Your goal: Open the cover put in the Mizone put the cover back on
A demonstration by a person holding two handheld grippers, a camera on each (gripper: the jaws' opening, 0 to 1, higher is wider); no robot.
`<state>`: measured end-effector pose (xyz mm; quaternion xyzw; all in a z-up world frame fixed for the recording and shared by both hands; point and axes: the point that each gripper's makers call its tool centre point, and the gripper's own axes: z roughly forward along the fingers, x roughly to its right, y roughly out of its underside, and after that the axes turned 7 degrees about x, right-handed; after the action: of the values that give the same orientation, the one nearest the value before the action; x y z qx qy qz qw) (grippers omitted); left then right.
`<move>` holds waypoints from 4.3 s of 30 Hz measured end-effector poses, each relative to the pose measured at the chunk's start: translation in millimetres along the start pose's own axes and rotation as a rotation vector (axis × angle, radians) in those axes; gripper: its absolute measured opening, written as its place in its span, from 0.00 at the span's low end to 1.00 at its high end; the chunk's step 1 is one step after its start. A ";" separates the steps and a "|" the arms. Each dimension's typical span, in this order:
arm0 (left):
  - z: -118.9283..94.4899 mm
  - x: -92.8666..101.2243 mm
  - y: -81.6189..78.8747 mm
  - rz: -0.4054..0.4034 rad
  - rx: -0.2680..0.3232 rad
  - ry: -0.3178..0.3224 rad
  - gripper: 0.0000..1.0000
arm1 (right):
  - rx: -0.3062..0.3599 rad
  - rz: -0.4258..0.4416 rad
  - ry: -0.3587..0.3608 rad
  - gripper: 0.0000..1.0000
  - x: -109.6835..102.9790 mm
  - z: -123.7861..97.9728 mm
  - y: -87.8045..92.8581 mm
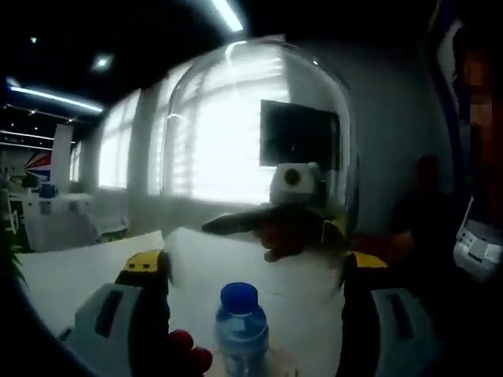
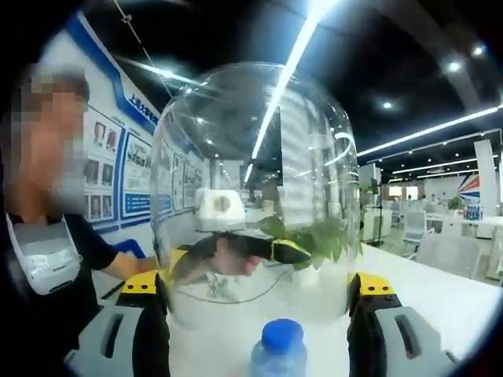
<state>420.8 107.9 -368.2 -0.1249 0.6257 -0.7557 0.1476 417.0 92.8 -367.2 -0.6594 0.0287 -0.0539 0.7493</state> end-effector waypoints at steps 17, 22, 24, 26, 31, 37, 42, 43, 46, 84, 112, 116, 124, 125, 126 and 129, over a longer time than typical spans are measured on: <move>-8.7 -10.0 63.0 -0.008 -0.063 -0.008 0.76 | -0.071 0.005 -0.012 0.88 2.2 -7.4 66.8; -11.2 -10.1 77.7 -0.024 -0.083 -0.013 0.76 | -0.078 0.016 -0.011 0.88 2.2 -9.6 79.9; -13.0 -10.2 83.2 -0.024 -0.090 -0.013 0.76 | -0.082 0.011 -0.012 0.88 1.1 -10.0 84.8; -15.2 -9.7 88.8 -0.021 -0.097 -0.013 0.77 | -0.089 0.003 -0.013 0.88 0.3 -9.6 89.6; -18.1 -9.4 101.0 -0.016 -0.115 -0.015 0.77 | -0.106 -0.007 -0.016 0.88 0.5 -10.5 102.4; -20.5 -10.7 121.3 -0.028 -0.147 -0.019 0.77 | -0.124 0.004 -0.015 0.88 2.1 -12.6 120.6; -21.8 -14.5 133.0 -0.041 -0.161 -0.022 0.77 | -0.122 0.025 -0.011 0.88 7.6 -13.1 132.7; -21.9 -15.2 134.3 -0.042 -0.166 -0.023 0.77 | -0.122 0.028 -0.010 0.88 7.9 -13.0 134.8; -23.0 -16.6 140.2 -0.043 -0.180 -0.025 0.77 | -0.128 0.030 -0.010 0.88 7.8 -12.2 140.6; -28.9 -14.4 160.4 -0.034 -0.134 -0.044 0.78 | -0.091 0.077 0.072 0.85 7.8 -26.8 163.0; -66.1 -8.6 145.3 -0.014 -0.047 -0.247 0.55 | -0.056 0.023 0.289 0.57 -3.8 -66.7 156.2; -72.2 -7.1 146.9 -0.017 -0.034 -0.266 0.50 | -0.046 0.019 0.325 0.53 -6.2 -70.1 155.9; -81.0 -6.1 152.5 -0.035 0.002 -0.294 0.41 | -0.039 -0.012 0.376 0.45 -11.0 -76.6 157.4; -81.5 -6.0 153.2 -0.034 0.003 -0.295 0.40 | -0.034 -0.021 0.378 0.43 -11.3 -77.6 157.0; -81.9 -6.1 153.7 -0.034 0.002 -0.296 0.39 | -0.031 -0.029 0.379 0.42 -11.7 -78.1 157.0; -82.5 -6.1 155.5 -0.045 -0.001 -0.299 0.39 | -0.031 -0.034 0.379 0.40 -11.4 -79.6 157.7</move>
<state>405.9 158.3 -536.4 -0.2500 0.5941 -0.7316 0.2221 403.4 35.3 -534.1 -0.6492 0.1590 -0.1897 0.7192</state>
